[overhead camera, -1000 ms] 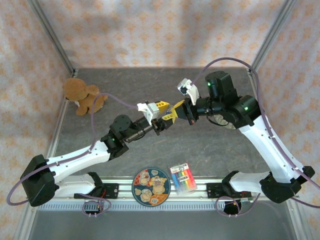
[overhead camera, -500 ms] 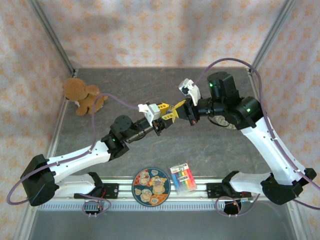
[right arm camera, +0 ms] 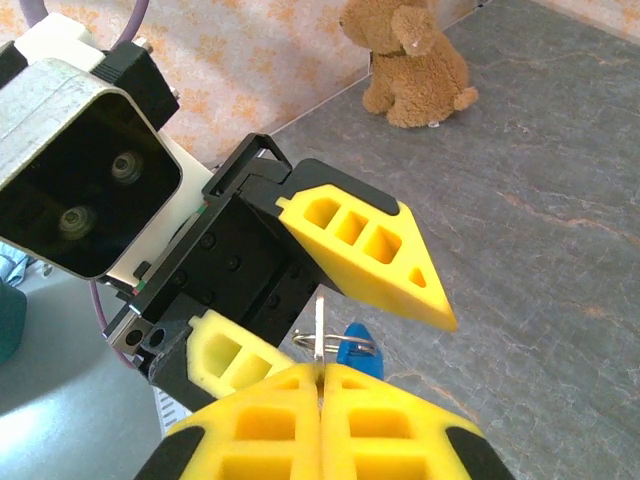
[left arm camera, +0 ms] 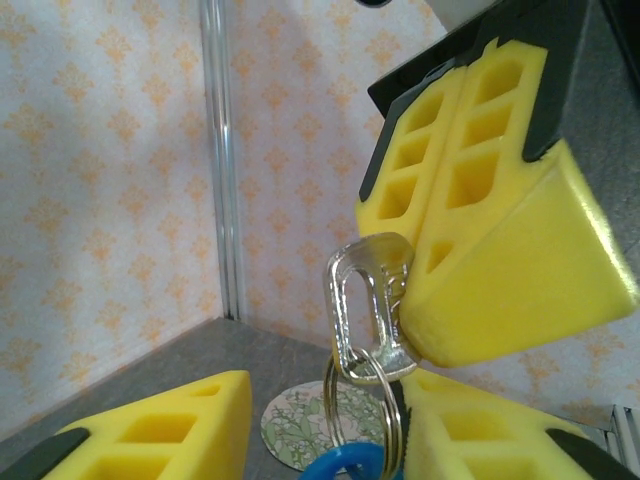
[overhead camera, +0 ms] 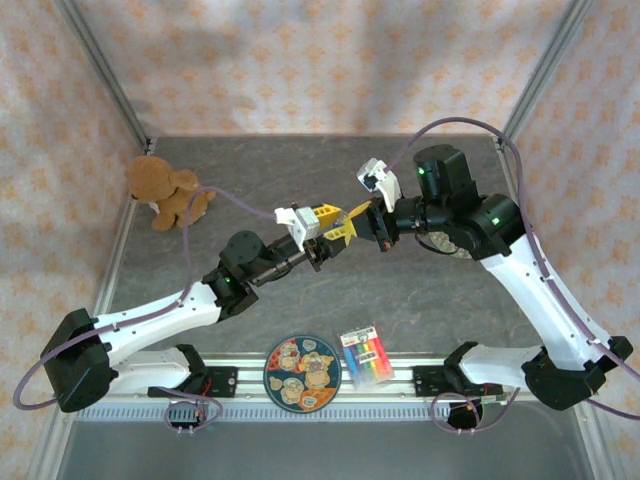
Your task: Remove the keys from the keyring
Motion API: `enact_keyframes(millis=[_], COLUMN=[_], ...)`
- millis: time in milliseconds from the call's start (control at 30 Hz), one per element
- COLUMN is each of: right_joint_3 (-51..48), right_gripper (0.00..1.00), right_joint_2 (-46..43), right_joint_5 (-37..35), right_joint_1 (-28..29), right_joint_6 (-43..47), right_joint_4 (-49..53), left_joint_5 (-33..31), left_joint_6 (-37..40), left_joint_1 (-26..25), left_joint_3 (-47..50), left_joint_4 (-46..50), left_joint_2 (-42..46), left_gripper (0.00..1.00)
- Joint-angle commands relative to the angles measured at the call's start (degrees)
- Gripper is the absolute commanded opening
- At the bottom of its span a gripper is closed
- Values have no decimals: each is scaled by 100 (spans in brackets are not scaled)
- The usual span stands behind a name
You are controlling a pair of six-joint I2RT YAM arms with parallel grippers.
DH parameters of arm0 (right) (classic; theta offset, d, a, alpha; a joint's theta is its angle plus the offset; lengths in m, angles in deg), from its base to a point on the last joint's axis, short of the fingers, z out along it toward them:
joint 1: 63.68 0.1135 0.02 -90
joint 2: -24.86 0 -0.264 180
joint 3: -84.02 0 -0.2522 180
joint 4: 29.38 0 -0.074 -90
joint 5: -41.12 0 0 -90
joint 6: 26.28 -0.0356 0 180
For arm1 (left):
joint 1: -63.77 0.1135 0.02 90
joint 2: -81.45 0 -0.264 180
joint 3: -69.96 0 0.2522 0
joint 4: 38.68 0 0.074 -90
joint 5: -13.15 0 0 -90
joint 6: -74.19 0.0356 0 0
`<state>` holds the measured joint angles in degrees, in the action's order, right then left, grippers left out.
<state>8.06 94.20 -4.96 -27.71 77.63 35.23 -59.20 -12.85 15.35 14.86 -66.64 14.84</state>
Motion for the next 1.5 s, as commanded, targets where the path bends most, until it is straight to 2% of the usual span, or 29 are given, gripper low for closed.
enact_keyframes(millis=[0,333,733,1467], right_joint_3=[-78,-98,-127,-175], right_gripper=[0,0,0,0], right_joint_2=[-233,-377,-351,-479], right_joint_5=[113,90,169,48], right_joint_1=[51,51,51,51], right_joint_6=[-77,-155,-186,-227], right_joint_4=[-242,-398,-462,-550], left_joint_5=[100,56,72,12], left_joint_6=[-15,-2,29,-2], left_joint_1=[-80,-93,-98,-97], left_joint_3=[-224,-225,-330,-309], left_joint_4=[-286,-290,-373,-382], left_joint_2=[96,117,99,191], left_gripper=[33,29,30,10])
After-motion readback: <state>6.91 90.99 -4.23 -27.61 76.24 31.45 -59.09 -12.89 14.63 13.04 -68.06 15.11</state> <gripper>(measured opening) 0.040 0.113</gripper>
